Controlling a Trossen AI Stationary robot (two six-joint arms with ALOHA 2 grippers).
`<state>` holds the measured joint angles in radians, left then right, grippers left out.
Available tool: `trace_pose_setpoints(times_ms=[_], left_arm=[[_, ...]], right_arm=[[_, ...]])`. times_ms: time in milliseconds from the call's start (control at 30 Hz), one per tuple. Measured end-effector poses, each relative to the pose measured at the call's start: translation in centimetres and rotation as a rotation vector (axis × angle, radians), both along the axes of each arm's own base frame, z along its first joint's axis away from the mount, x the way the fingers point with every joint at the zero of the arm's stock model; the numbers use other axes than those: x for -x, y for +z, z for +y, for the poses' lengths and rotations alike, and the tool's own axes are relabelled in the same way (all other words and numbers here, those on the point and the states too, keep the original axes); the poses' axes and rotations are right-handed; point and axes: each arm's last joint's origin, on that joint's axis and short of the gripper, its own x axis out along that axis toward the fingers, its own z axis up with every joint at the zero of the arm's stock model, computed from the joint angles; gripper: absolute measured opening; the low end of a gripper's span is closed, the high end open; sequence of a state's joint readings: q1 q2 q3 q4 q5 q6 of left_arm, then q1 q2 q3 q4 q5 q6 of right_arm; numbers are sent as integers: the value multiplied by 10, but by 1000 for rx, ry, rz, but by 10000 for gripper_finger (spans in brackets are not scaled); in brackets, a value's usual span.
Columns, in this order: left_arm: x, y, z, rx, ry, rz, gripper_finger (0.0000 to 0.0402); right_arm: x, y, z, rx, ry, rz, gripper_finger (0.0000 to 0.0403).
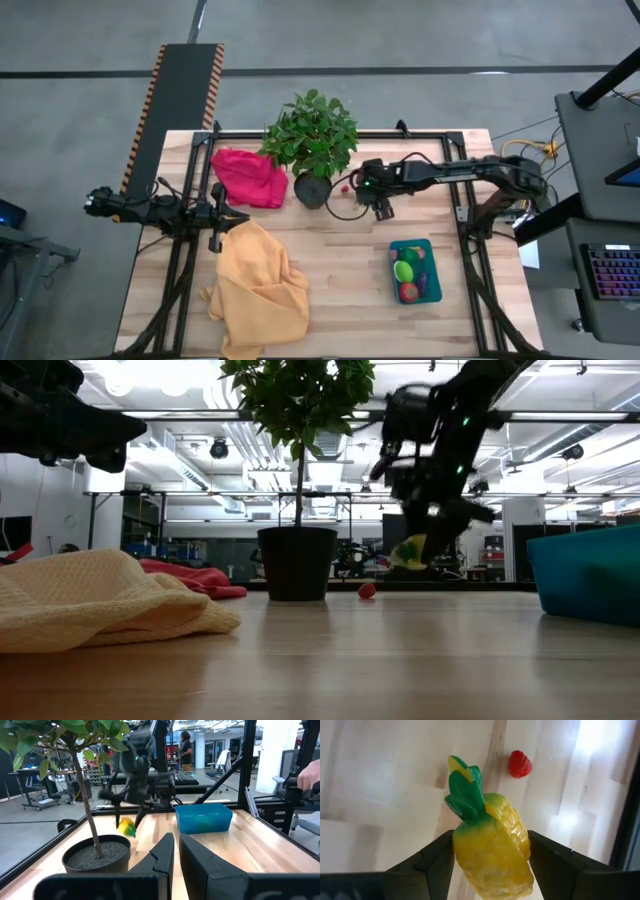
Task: Pick and placing Produce into tupperware
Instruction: Put the pineapple into the bin
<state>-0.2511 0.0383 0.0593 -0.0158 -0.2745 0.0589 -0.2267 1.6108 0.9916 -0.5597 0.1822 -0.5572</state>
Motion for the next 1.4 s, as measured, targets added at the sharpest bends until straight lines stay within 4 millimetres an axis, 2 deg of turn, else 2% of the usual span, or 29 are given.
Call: trace_pose_setpoints(times_ms=[200,433,700,900,1133,1400], left_arm=[[0,0,0,-3,3,-3,15],[0,2,0,-4,4,-8,15],[0,3,1,-2,18,-17,15],[0,3,1,7,22,-27,15],[0,3,1,12,22,-36,15],[0,4,1,16,22,-43,15]], right_arm=[[22,41,20,-42,-76,-98,222],[62,89,55,-136,-147,-253,222],[95,116,96,-303,-171,-385,221],[103,112,125,-394,-173,-346,221],[122,87,147,-403,-241,-164,221],[142,50,164,-420,-344,-73,221]])
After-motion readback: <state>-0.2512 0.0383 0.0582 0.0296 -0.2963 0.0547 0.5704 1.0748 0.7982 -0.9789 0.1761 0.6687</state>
